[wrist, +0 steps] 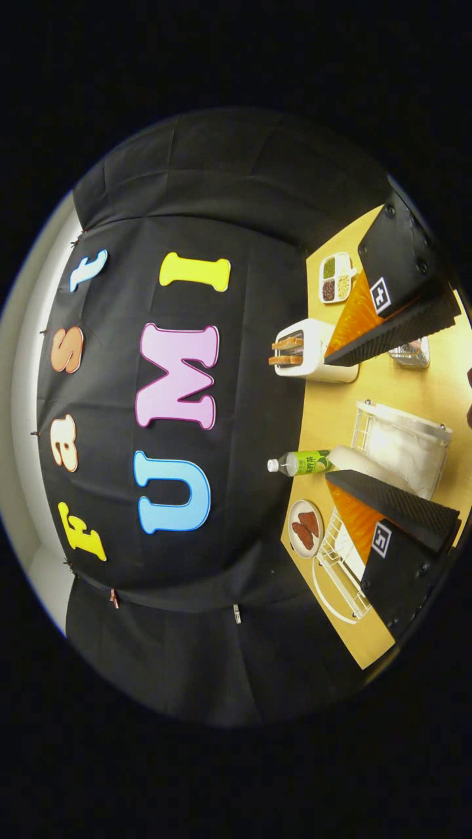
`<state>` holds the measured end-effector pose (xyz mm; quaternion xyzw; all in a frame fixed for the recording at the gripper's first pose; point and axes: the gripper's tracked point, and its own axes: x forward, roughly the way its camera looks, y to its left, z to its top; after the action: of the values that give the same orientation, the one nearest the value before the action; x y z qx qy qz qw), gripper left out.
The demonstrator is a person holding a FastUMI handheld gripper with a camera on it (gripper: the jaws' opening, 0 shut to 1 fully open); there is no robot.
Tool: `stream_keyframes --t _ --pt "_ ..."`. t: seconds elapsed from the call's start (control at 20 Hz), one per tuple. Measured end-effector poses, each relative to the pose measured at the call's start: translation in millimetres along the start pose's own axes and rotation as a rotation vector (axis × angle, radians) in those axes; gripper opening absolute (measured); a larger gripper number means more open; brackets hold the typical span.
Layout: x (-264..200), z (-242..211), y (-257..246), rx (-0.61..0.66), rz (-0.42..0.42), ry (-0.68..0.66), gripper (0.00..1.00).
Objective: Take the plate from the dish rack, then take the spoon from the basket and place it into the plate.
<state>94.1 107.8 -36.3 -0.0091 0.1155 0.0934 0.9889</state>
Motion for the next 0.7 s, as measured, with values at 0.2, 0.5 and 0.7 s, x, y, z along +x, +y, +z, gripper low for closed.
stream_keyframes --t 0.2,0.5,0.7 --pt "35 -31 23 0.006 0.025 0.116 0.98" --pt "68 -91 37 0.047 0.019 0.364 0.98" --pt "73 -123 45 0.129 0.018 0.537 0.82"
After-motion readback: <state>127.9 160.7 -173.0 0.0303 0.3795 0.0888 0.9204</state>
